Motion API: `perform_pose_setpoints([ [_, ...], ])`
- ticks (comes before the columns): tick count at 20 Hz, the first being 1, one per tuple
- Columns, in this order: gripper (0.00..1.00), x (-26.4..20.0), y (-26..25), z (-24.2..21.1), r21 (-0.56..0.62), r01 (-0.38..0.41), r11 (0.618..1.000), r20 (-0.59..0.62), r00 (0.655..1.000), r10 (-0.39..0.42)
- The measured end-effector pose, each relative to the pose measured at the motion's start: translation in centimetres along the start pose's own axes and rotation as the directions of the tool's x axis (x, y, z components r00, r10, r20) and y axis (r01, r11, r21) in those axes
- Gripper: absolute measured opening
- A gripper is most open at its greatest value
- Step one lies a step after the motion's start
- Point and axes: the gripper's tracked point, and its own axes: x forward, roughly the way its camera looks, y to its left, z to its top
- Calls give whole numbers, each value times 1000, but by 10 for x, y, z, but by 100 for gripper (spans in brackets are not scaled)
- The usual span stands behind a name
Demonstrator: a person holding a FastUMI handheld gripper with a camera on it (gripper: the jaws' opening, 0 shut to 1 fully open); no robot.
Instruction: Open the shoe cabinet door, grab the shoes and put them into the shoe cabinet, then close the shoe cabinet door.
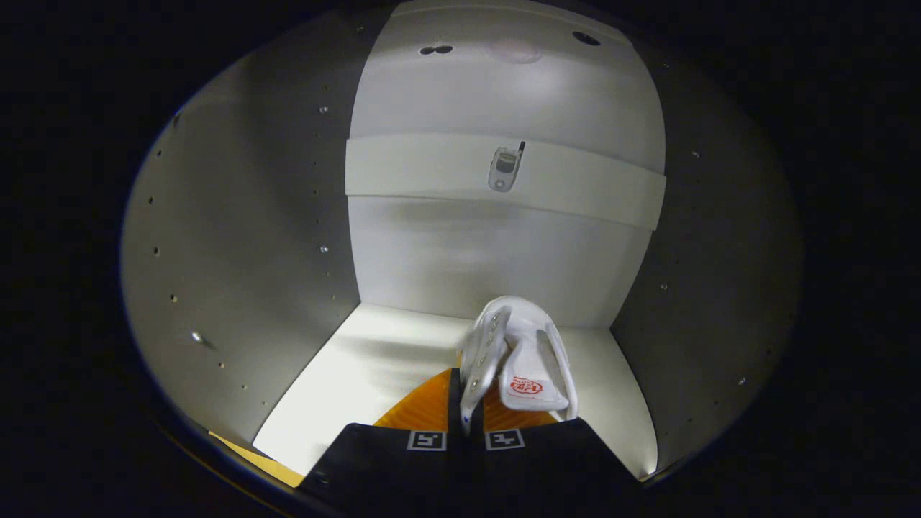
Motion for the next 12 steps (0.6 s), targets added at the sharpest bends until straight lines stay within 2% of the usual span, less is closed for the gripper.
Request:
perform_pose_setpoints([
  [7,6,11,5,-16,16,17,1000,-63,998,-16],
  [10,19,7,11,-21,33,8,999,-77,997,-5],
  [12,40,-1,18,-22,32,10,999,-73,997,-8],
])
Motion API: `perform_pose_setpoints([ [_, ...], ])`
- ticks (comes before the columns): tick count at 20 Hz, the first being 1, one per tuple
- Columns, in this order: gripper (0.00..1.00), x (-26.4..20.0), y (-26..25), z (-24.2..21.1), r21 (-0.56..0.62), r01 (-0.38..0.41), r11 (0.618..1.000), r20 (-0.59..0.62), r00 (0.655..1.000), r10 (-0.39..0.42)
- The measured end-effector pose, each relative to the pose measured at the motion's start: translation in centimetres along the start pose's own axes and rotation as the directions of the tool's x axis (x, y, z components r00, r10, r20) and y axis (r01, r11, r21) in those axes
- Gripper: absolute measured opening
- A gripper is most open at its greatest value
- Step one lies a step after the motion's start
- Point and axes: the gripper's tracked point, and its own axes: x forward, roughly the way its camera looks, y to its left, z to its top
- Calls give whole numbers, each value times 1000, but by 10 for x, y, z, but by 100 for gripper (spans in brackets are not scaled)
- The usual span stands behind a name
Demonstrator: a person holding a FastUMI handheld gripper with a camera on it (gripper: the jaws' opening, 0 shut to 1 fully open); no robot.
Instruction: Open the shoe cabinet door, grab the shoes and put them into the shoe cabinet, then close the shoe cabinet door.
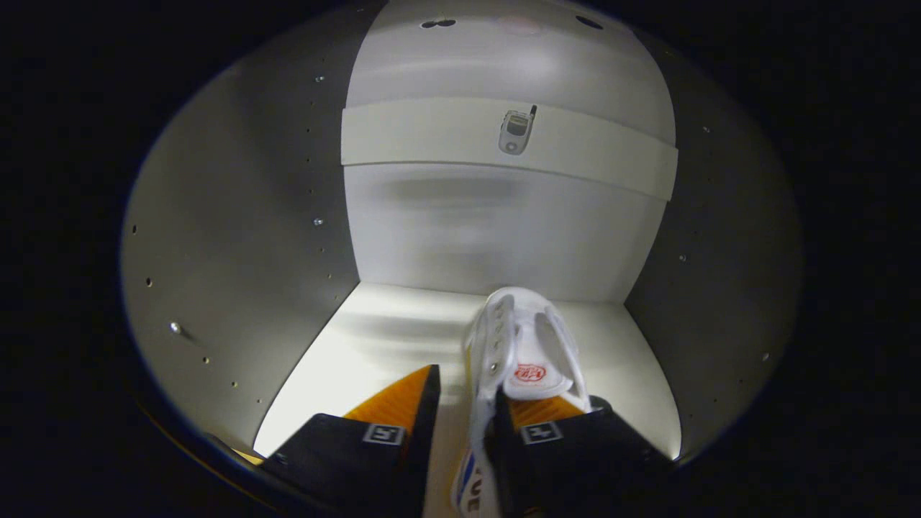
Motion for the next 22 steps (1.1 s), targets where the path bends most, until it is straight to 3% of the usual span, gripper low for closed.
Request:
perform_pose_setpoints([
  [3,71,-21,-1,2,-30,16,999,50,999,-15],
  [5,79,-35,4,1,-15,4,1000,66,998,-3],
  [7,94,-52,4,6,11,-1,1000,92,996,0],
  [12,99,-114,-1,22,34,-10,999,185,983,3],
  [18,98,-241,5,58,43,-59,997,358,933,40],
  [22,98,-323,16,53,37,-116,993,395,914,92],
])
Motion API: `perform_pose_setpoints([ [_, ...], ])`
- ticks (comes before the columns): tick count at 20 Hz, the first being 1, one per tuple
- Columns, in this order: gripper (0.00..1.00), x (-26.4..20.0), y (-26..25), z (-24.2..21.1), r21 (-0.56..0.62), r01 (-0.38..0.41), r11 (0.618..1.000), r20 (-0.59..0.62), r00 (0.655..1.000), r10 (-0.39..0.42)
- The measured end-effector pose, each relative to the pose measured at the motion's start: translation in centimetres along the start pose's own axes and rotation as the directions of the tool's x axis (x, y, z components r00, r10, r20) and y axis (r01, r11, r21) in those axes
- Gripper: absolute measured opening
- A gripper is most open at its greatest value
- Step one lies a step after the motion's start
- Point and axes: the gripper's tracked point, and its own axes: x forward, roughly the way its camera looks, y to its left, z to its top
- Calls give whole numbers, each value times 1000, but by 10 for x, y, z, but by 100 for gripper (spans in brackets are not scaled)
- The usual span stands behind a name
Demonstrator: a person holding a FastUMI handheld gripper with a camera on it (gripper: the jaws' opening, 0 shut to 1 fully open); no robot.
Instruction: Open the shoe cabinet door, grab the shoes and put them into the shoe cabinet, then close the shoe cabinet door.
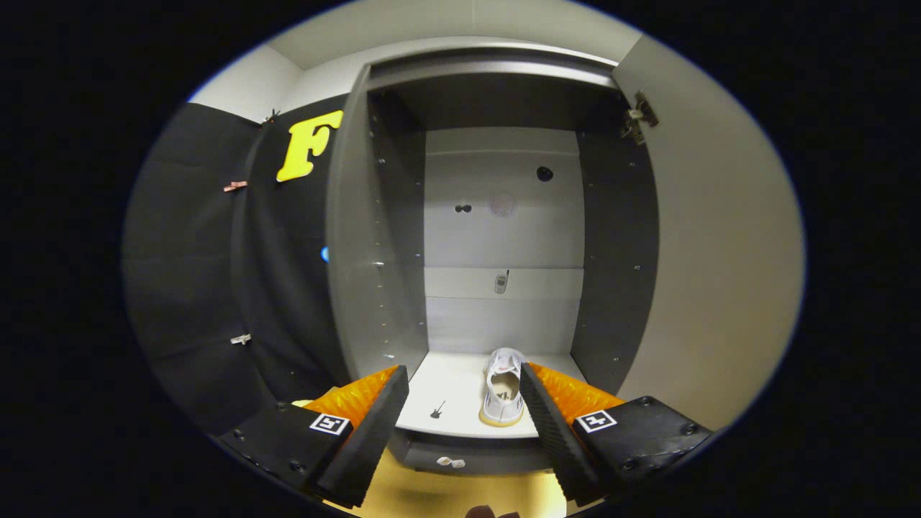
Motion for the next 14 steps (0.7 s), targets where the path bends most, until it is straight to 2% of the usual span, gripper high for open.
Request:
perform_pose_setpoints([
  [4,98,-81,10,9,-26,-16,1000,25,1000,16],
  [9,98,-161,15,25,22,-102,995,71,992,100],
  [14,98,-217,-24,39,67,-82,994,108,991,75],
])
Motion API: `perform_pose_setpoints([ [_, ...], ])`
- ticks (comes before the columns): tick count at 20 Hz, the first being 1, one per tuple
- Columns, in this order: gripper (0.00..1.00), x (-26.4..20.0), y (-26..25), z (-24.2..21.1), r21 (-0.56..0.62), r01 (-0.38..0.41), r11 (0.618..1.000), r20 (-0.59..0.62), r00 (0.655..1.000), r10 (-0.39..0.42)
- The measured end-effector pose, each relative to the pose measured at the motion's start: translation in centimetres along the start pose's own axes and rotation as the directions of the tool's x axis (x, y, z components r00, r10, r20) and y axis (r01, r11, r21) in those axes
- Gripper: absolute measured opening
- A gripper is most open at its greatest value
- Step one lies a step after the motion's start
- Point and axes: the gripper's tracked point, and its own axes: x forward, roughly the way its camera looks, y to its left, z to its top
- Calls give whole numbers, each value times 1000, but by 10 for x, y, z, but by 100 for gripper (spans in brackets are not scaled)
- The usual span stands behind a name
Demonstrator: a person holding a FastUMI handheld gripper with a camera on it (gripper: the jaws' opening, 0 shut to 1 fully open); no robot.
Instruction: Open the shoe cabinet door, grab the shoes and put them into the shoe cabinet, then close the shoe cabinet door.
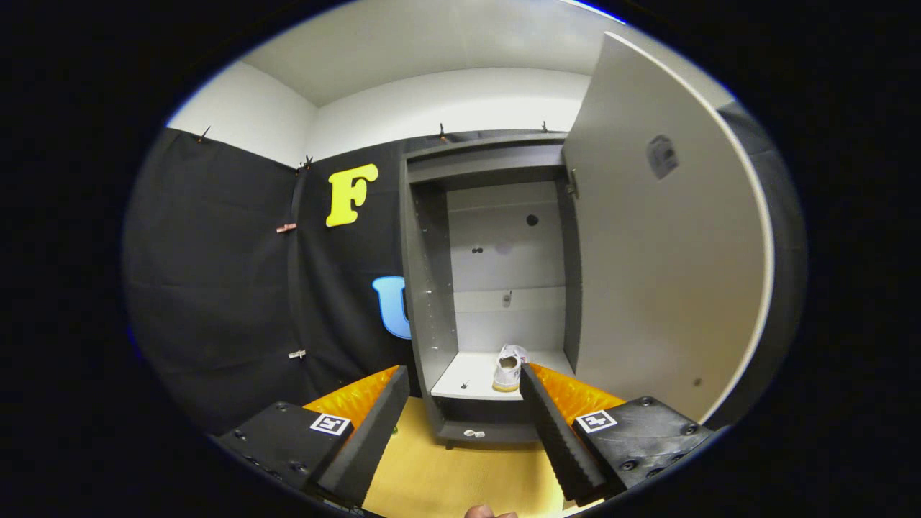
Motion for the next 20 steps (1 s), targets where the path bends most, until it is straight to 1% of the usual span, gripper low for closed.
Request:
perform_pose_setpoints([
  [4,98,-45,-44,13,-22,86,996,34,996,-86],
  [7,98,-69,-87,15,-10,182,983,35,983,-182],
  [9,98,-78,-119,13,5,262,965,40,964,-262],
  [12,97,-95,-161,21,43,359,932,87,928,-362],
  [15,97,-103,-197,10,-6,450,893,78,890,-448],
  [17,97,-102,-213,1,-38,477,878,54,878,-475],
  [20,97,-90,-234,-16,-71,475,877,1,879,-476],
])
